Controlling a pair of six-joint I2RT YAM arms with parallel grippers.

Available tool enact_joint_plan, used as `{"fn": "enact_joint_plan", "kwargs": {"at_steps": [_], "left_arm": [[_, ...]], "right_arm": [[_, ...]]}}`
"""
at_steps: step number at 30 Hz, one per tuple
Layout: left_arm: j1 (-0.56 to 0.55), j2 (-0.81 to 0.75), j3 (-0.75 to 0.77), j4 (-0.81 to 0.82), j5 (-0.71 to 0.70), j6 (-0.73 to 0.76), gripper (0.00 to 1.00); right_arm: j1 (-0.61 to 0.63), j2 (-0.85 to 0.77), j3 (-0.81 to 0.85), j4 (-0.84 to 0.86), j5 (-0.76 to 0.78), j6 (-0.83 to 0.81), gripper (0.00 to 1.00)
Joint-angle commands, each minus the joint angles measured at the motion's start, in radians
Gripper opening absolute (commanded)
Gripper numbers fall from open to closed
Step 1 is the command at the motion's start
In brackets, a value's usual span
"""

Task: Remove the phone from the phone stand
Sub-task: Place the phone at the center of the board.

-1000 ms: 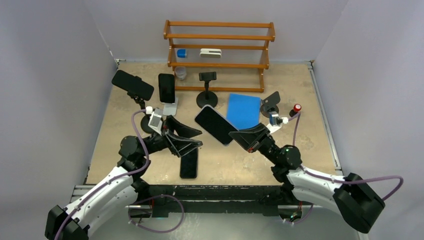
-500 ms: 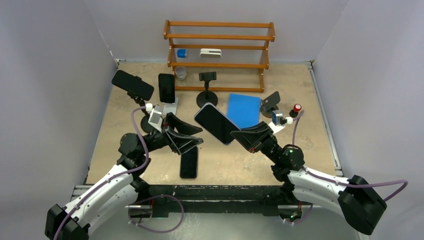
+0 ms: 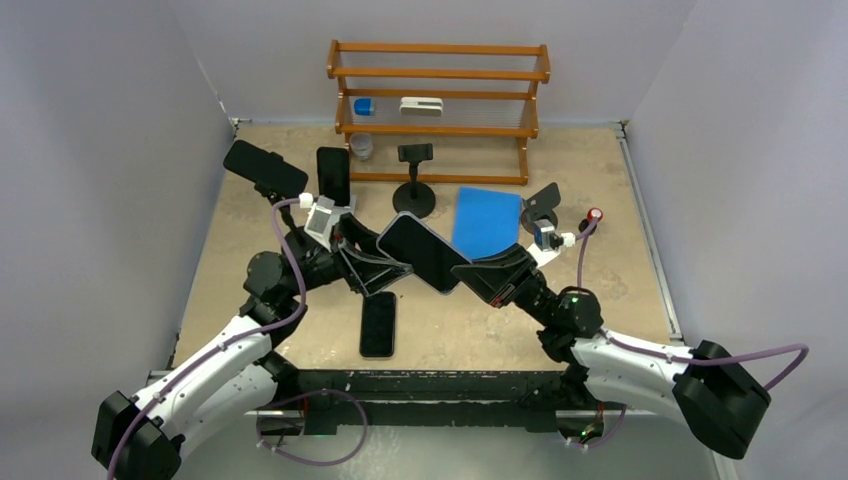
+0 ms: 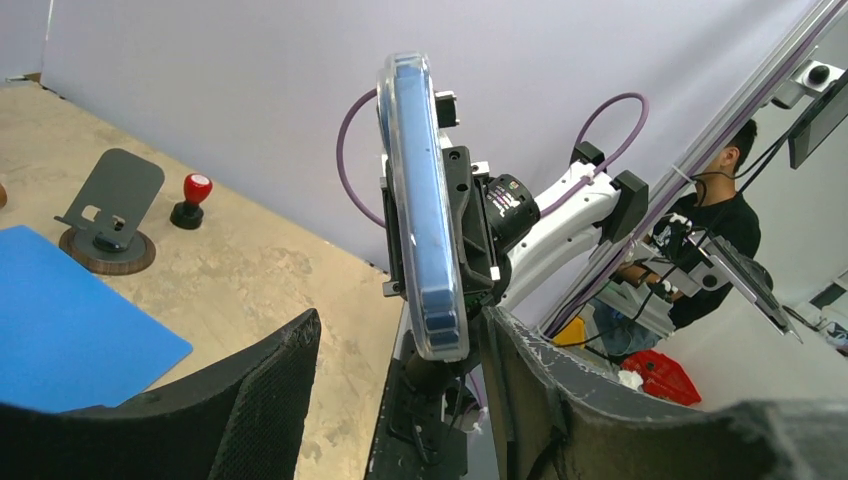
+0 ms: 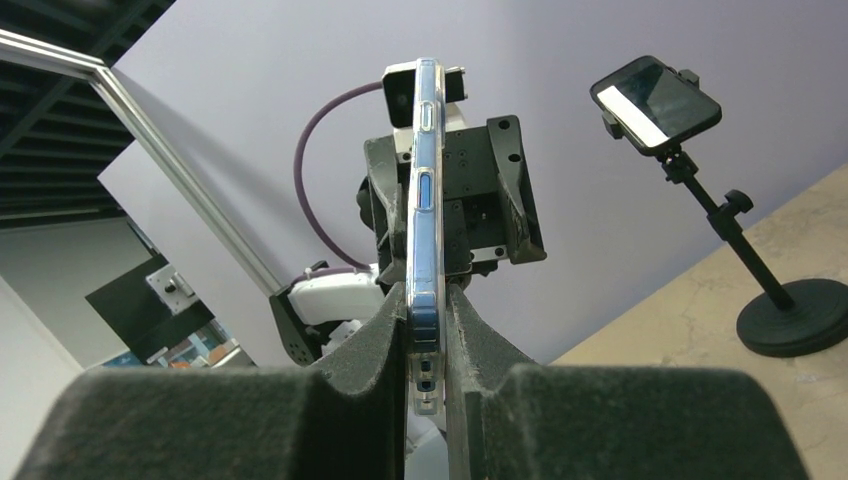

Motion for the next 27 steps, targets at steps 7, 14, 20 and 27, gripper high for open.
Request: {"fn": "enact_joint_plan", "kwargs": {"at_steps": [7,14,20,27], "left_arm": [[0.005,0.004,0.056,0.024,-0.049,-0.048,0.54],[0.006,0.002,0.058,0.015,-0.062,-0.077,0.41],[0.006,0.016,0.056,0.039,-0.044,-0.107,0.34],[0.005,0.005,0.047,0.039,-0.044,-0.113,0.26]], "right_arm": [[0.048,-0.014,0.078,0.064,0.074,-0.077,0.00],[0.077,-0.040,0.092,-0.025,0.131,-0.136,0.00],[0.089,-0.020,0.101,-0.023,0.138,-0.141,0.00],[0.103,-0.013,0.110,-0.054,0.153,-0.163,0.00]]}}
